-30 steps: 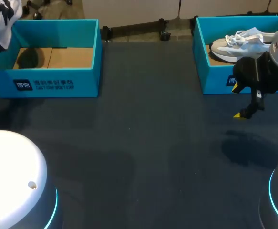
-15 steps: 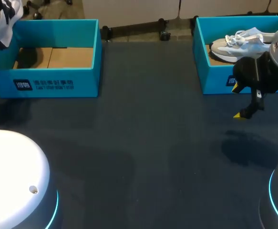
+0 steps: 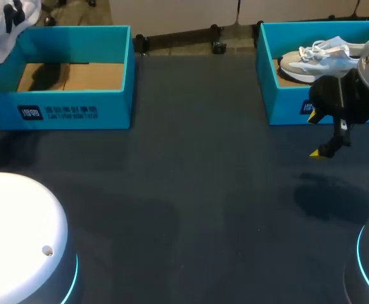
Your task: Take the shoe out of the shoebox, open the shoe tongue, remove and reinsert the insole, then place the shoe into the shoebox
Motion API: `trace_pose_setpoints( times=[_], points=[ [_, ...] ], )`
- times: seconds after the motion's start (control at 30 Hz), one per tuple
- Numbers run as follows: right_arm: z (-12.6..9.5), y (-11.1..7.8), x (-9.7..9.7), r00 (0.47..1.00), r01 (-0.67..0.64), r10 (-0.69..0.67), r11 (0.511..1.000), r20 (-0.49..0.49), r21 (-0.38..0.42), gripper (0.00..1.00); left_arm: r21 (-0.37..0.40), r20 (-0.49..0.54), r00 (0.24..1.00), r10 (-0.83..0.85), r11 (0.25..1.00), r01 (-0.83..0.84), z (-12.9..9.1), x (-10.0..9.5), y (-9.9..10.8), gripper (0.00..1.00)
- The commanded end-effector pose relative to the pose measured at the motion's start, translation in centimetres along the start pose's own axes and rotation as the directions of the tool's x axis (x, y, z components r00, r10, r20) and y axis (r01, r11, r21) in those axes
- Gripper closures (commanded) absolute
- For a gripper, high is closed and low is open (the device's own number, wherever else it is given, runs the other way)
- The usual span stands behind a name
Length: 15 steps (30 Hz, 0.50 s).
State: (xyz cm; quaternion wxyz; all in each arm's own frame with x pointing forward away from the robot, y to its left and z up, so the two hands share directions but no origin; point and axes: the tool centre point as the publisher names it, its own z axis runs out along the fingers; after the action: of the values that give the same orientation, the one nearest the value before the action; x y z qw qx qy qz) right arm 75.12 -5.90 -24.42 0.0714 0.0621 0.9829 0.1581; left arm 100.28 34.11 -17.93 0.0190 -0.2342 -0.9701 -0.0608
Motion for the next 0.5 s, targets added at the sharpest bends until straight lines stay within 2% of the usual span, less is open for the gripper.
trace_pose_setpoints(
  times=[0.03,0.07,0.1,0.13,0.17,0.27,0.3,0.5],
  points=[
    [0.06,-0.01,0.05,1.0,0.0,0.0,1.0,0.001,0.001,0.0,-0.098,-0.099,0.765,0.636,0.759,-0.644,-0.3,-0.36,1.26,1.0],
    [0.06,-0.01,0.05,1.0,0.0,0.0,1.0,0.001,0.001,0.0,-0.117,-0.119,0.744,0.657,0.735,-0.668,-0.27,-0.49,1.41,1.0],
    [0.06,-0.01,0.05,1.0,0.0,0.0,1.0,0.001,0.001,0.0,-0.114,-0.161,0.666,0.728,0.656,-0.746,-0.16,-0.73,1.63,1.0],
    [0.06,-0.01,0.05,1.0,0.0,0.0,1.0,0.001,0.001,0.0,-0.136,-0.159,0.654,0.739,0.64,-0.756,-0.14,-0.82,1.74,1.0],
    [0.06,-0.01,0.05,1.0,0.0,0.0,1.0,0.001,0.001,0.0,-0.13,-0.185,0.613,0.769,0.599,-0.79,-0.13,-1.03,1.81,1.0],
    [0.06,-0.01,0.05,1.0,0.0,0.0,1.0,0.001,0.001,0.0,-0.144,-0.186,0.411,0.892,0.389,-0.91,-0.73,-1.02,2.12,1.0],
    [0.06,-0.01,0.05,1.0,0.0,0.0,1.0,0.001,0.001,0.0,-0.158,-0.179,0.366,0.913,0.34,-0.927,-0.87,-0.94,2.19,1.0],
    [0.06,-0.01,0.05,1.0,0.0,0.0,1.0,0.001,0.001,0.0,-0.158,-0.179,0.366,0.913,0.34,-0.927,-0.87,-0.94,2.19,1.0]
  ],
)
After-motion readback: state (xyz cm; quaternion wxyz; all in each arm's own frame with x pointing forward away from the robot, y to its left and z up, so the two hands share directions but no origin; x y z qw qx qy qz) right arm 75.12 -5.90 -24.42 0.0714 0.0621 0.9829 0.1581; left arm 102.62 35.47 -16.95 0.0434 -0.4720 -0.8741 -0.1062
